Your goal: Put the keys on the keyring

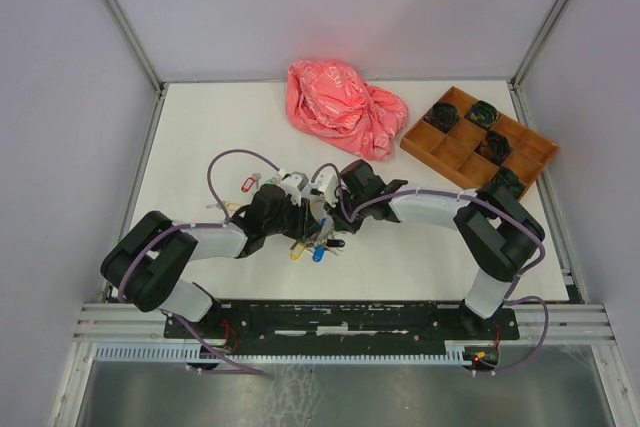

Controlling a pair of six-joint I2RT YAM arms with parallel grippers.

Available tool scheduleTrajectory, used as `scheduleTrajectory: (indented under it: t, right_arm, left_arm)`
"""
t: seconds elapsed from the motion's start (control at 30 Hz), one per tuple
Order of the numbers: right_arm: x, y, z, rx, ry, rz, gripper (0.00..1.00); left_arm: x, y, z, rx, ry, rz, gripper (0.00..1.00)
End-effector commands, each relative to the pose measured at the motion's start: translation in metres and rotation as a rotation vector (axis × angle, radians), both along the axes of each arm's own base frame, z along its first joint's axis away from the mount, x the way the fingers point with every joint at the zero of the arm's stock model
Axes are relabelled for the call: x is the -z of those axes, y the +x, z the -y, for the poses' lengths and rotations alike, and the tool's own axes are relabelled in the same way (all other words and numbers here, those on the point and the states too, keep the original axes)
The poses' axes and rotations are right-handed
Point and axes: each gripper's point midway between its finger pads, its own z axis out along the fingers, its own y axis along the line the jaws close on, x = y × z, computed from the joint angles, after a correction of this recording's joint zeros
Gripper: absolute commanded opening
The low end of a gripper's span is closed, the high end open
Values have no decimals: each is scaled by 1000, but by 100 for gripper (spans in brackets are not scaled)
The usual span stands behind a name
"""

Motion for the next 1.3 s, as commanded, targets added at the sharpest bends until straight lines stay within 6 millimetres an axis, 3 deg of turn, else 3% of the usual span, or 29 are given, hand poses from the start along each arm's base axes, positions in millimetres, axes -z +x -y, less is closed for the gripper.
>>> scheduleTrajectory:
  t: [0.0,0.23,0.5,0.77,1.07,1.27]
  right_arm:
    - [-31,4,-12,-25,76,63,3]
    - [-48,0,-12,-33,117,80,2]
    - [-74,-7,-8,-72,162,142,3]
    - [-84,-17,-8,-181,191,207,9]
    - [-83,-21,-9,-345,170,290,9]
    - [-80,-19,-9,-387,139,295,11]
  left_arm:
    - [-8,5,3,32,1,50,40]
    - [-22,0,6,59,-50,95,40]
    - [-84,-13,11,161,-210,362,42]
    - [-111,-20,12,282,-230,658,50]
    - [-105,-21,20,463,-140,868,47]
    - [-93,-27,30,600,-111,904,46]
